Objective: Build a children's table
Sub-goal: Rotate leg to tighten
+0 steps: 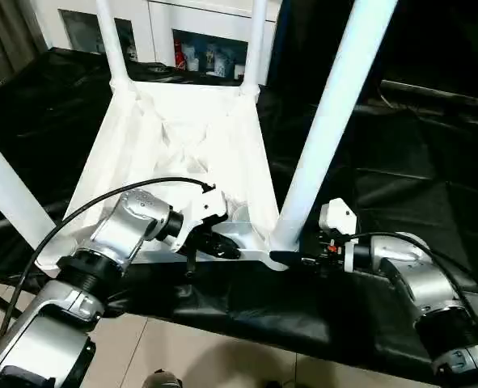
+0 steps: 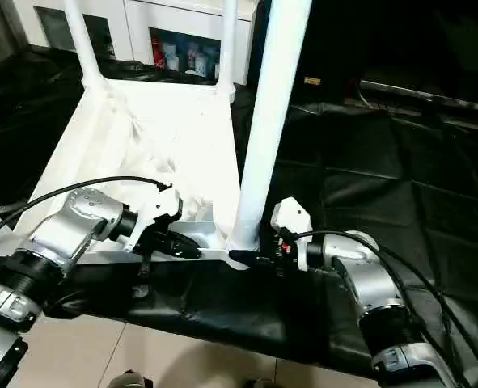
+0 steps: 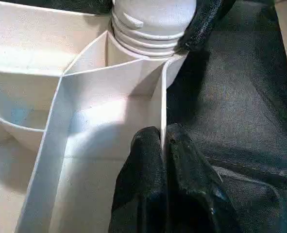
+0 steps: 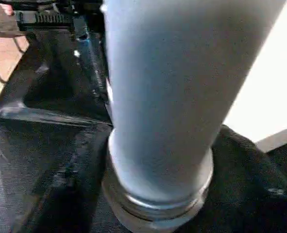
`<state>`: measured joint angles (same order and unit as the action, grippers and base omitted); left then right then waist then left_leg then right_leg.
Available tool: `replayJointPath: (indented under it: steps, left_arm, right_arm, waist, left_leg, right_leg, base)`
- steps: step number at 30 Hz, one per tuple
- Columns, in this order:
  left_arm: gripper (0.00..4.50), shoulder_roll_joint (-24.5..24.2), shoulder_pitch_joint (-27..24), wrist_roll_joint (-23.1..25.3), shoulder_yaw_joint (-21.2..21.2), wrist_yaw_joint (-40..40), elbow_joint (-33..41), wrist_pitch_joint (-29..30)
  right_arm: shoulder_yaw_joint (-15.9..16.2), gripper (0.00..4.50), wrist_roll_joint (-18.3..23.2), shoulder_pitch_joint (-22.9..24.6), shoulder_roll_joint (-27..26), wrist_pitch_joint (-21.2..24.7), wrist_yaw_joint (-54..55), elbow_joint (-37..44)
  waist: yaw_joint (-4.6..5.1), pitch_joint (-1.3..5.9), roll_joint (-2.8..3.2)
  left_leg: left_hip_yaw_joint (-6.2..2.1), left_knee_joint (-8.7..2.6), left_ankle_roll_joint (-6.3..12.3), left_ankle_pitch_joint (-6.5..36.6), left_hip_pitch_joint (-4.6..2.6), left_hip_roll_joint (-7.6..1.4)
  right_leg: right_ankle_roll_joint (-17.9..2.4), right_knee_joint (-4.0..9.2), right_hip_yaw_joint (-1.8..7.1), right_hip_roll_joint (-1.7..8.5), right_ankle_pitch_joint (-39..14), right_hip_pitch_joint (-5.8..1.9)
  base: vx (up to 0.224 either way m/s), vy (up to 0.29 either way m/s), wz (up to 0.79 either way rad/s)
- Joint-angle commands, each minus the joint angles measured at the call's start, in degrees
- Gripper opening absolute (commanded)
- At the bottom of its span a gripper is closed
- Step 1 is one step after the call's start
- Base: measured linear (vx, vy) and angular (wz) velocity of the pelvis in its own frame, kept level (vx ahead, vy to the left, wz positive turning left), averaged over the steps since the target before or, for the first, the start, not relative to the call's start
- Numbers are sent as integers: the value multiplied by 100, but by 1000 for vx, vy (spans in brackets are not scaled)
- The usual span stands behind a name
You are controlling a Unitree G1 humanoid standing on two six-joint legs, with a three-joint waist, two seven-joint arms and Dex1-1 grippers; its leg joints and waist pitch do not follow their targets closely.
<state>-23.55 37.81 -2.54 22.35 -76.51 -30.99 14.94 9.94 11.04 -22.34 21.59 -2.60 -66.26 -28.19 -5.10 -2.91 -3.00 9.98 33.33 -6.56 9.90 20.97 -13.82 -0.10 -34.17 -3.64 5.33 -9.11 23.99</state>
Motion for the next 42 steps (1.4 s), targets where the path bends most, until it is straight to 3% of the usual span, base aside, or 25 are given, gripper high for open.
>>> replayJointPath:
  steps: [1, 6, 8, 9, 11, 13, 14, 15, 17, 20, 22, 23, 29, 30, 36, 39, 40, 42]
  left_arm:
    - [0, 115, -6, -99, 63, -191, 166, 29]
    - [0, 206, 19, -31, -51, 144, 12, -27]
    - [0, 394, 112, 66, -170, 667, -274, -67]
    - [0, 394, 112, 66, -170, 667, -274, -67]
    - [0, 869, 341, 267, -367, 1869, -913, -102]
    - [0, 1154, 421, 346, -357, 2288, -1171, -68]
    - [0, 1207, 430, 354, -347, 2335, -1203, -64]
    - [0, 1354, 471, 377, -336, 2505, -1314, -57]
    - [0, 1499, 528, 402, -328, 2689, -1436, -52]
    - [0, 1903, 695, 514, -264, 3060, -1723, -107]
    - [0, 2046, 768, 563, -258, 3055, -1827, -187]
    - [0, 2080, 802, 583, -265, 3056, -1885, -236]
    - [0, 1892, 801, 604, -242, 2701, -1862, -397]
    - [0, 1813, 771, 602, -234, 2555, -1815, -419]
    - [0, 1440, 599, 539, -234, 1819, -1507, -464]
    - [0, 1090, 380, 344, -139, 928, -1052, -510]
    - [0, 1000, 309, 246, -122, 648, -888, -449]
    - [0, 849, 221, 136, -75, 280, -658, -353]
  right_arm:
    - [37, 285, 32, -100, 32, 45, -81, 21]
    - [-33, 272, 39, -31, -67, 115, 84, 28]
    - [-127, 272, -89, -33, -230, 241, 640, -154]
    - [-127, 271, -89, -33, -230, 241, 640, -154]
    - [-287, 270, -470, -106, -629, 392, 2092, -676]
    - [-519, 270, -434, -222, -964, 608, 2934, -983]
    - [-578, 270, -403, -252, -1032, 652, 3088, -1038]
    - [-724, 270, -316, -349, -1194, 739, 3454, -1203]
    - [-812, 270, -264, -437, -1348, 795, 3738, -1305]
    - [-728, 270, -384, -620, -1754, 677, 4144, -1359]
    - [-530, 270, -584, -668, -1856, 411, 4048, -1364]
    - [-467, 304, -664, -675, -1873, 306, 4010, -1357]
    - [-523, 384, -584, -624, -1634, -47, 3595, -1189]
    - [-547, 384, -523, -593, -1525, -100, 3384, -1132]
    - [-527, 384, -190, -333, -928, -83, 1900, -643]
    - [-350, 384, 104, -60, -478, 185, 842, -91]
    - [-325, 384, 153, -21, -390, 228, 632, -17]
    - [-289, 384, 201, 14, -271, 291, 373, 61]
  waist:
    - [36, 385, 18]
    - [37, 396, 17]
    - [40, 388, 9]
    - [47, 373, 13]
    - [68, 345, 8]
    - [91, 346, 7]
    - [130, 329, -11]
    - [147, 328, 12]
    - [208, 316, 21]
    - [245, 331, 34]
    - [257, 332, 54]
    - [260, 319, 43]
    - [254, 334, 50]
    - [251, 341, 22]
    - [186, 364, 8]
    - [151, 386, 7]
    - [148, 385, -30]
    - [148, 399, 7]
  left_leg:
    - [115, -387, 238, 1247, -69, 70]
    - [115, -375, 243, 1138, -65, 75]
    - [113, -376, 225, 1135, -51, 84]
    - [118, -382, 204, 1189, -52, 87]
    - [106, -396, 23, 1444, -61, 104]
    - [86, -390, -91, 1678, -81, 131]
    - [64, -416, -102, 1795, -48, 136]
    - [57, -413, -72, 1933, -85, 136]
    - [50, -395, -25, 2156, -116, 158]
    - [19, -406, -40, 2221, -120, 158]
    - [18, -420, -12, 2237, -98, 154]
    - [26, -417, 25, 2320, -119, 160]
    - [24, -450, 132, 2297, -111, 135]
    - [30, -448, 154, 2283, -110, 133]
    - [68, -440, 384, 1772, -59, 94]
    - [83, -421, 441, 1427, -52, 90]
    - [95, -410, 505, 1331, -43, 89]
    - [81, -415, 527, 1141, -31, 69]
  right_leg:
    - [-1313, 296, 176, 159, -992, -331]
    - [-1320, 278, 176, 150, -858, -334]
    - [-1301, 287, 174, 150, -918, -341]
    - [-1270, 308, 173, 146, -1040, -323]
    - [-1070, 370, 164, 147, -1670, -295]
    - [-860, 426, 160, 178, -2321, -296]
    - [-699, 469, 139, 172, -2627, -304]
    - [-601, 516, 128, 179, -2860, -270]
    - [-543, 566, 109, 162, -3132, -224]
    - [-422, 613, 65, 155, -3256, -233]
    - [-461, 618, 63, 151, -3087, -230]
    - [-475, 639, 58, 142, -3110, -216]
    - [-656, 609, 74, 153, -2780, -246]
    - [-675, 609, 75, 156, -2737, -254]
    - [-974, 514, 131, 165, -1976, -327]
    - [-1188, 429, 144, 161, -1409, -362]
    - [-1240, 409, 149, 163, -1293, -369]
    - [-1340, 354, 144, 164, -1059, -379]
  base:
    - [0, 0, 0]
    - [0, 0, 0]
    - [0, 0, 0]
    - [0, 0, 0]
    - [-29, -2, -1]
    - [0, 0, 0]
    - [0, 0, 0]
    - [0, 0, 0]
    - [0, 0, 0]
    - [0, 0, 0]
    - [0, 0, 0]
    - [0, 0, 0]
    - [0, 0, 0]
    - [0, 0, 0]
    - [0, 0, 0]
    - [0, 0, 0]
    - [0, 0, 0]
    - [0, 0, 0]
